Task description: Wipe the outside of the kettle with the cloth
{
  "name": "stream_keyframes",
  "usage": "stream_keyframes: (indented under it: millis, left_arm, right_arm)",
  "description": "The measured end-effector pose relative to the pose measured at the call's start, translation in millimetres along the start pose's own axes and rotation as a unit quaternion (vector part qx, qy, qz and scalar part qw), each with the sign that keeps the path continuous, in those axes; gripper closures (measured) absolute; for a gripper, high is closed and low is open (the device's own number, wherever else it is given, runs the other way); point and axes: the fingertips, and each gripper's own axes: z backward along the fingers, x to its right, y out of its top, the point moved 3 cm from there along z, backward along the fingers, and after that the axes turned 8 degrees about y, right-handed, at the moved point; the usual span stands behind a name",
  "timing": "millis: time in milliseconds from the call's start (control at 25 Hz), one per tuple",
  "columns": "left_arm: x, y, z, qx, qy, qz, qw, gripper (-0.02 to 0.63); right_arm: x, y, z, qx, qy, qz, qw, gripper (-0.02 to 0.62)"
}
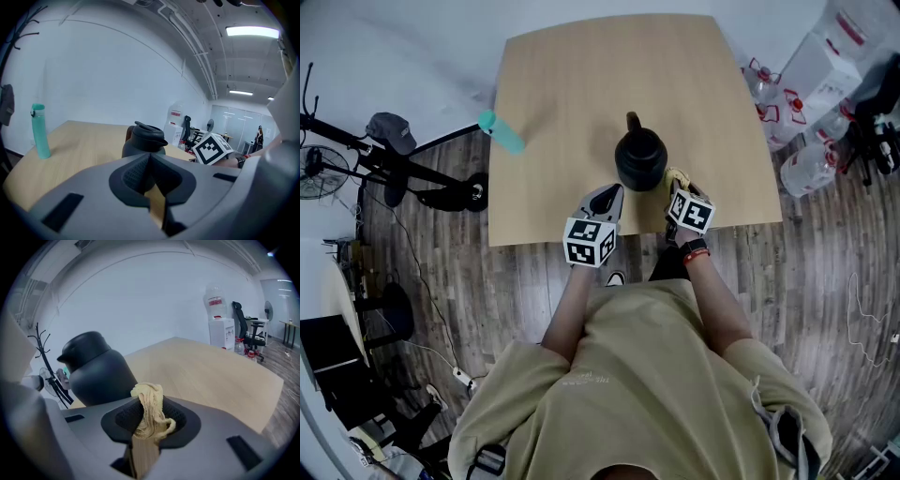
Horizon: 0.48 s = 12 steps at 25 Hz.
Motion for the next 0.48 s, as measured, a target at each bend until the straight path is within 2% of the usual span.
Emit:
stream_keyframes:
  millis: [120, 280, 480]
  left_arm:
    - [-4, 8, 1, 0.003, 0.005, 0.010, 0.9999, 0.581]
    - [-12, 29, -2, 0.004, 0.032, -0.011, 0.9994, 0.581]
    - [-17, 72, -1, 0.043, 0.051, -0.029, 0.9973, 0.581]
  right_arm:
    - [-2, 23, 12, 0.023, 0.009, 0.000, 1.000, 0.477]
    - [-12, 67, 37, 0.078, 0.023, 0.008, 0.997, 0.477]
    - [-43, 122, 73, 0.141, 0.041, 0.073, 0.987, 0.479]
